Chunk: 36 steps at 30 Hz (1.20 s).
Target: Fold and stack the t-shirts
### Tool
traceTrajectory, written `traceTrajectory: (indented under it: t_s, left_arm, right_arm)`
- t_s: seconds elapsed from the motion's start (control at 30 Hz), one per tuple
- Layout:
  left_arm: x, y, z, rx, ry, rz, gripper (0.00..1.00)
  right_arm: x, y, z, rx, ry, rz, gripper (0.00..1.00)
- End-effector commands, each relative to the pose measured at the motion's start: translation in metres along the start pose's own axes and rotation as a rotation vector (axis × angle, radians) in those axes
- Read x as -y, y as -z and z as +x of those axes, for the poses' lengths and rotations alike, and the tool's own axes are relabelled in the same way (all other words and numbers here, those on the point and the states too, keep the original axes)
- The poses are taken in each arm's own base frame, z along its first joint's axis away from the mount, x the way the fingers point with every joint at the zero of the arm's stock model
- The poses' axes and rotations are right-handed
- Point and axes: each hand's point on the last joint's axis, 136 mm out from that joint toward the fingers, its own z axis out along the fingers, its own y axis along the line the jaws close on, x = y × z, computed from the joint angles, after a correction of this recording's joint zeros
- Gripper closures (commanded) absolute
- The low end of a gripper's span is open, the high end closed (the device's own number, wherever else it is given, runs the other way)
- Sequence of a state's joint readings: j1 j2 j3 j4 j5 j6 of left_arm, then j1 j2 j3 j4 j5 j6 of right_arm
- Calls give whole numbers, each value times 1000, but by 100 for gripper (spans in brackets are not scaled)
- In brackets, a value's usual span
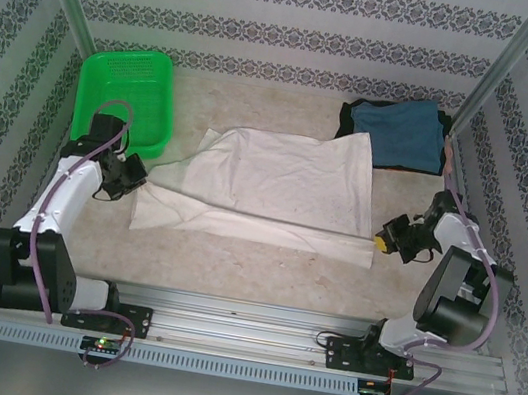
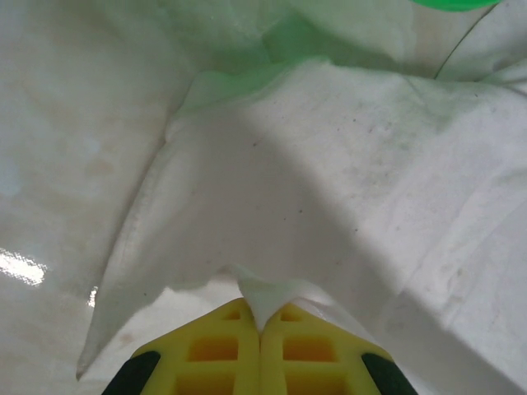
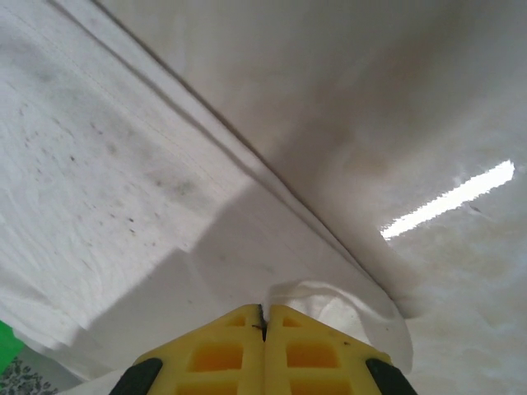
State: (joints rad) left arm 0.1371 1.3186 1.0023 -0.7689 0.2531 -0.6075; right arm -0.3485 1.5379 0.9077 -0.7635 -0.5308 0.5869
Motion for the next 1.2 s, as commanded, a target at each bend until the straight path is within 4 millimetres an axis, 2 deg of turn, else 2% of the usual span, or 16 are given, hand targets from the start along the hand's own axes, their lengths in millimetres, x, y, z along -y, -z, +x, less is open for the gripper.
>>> traceTrajectory:
  t_s: [0.0,0.23,0.37,1.17]
  left_arm:
    - [9,5,-14,50,-64,10,100]
    - [2,2,-14,55,-63,-23,100]
    - [4,0,-18,64,-63,-17,100]
    - [20,-44,-41,31,-90,7,100]
  right_arm:
    - [-8,1,-7,16,60,17,97]
    - [-21,0,-10,7,123,36,94]
    - [-27,-4,-13,-4,154,58,94]
    - [-54,-38,-41,-52,232,120,87]
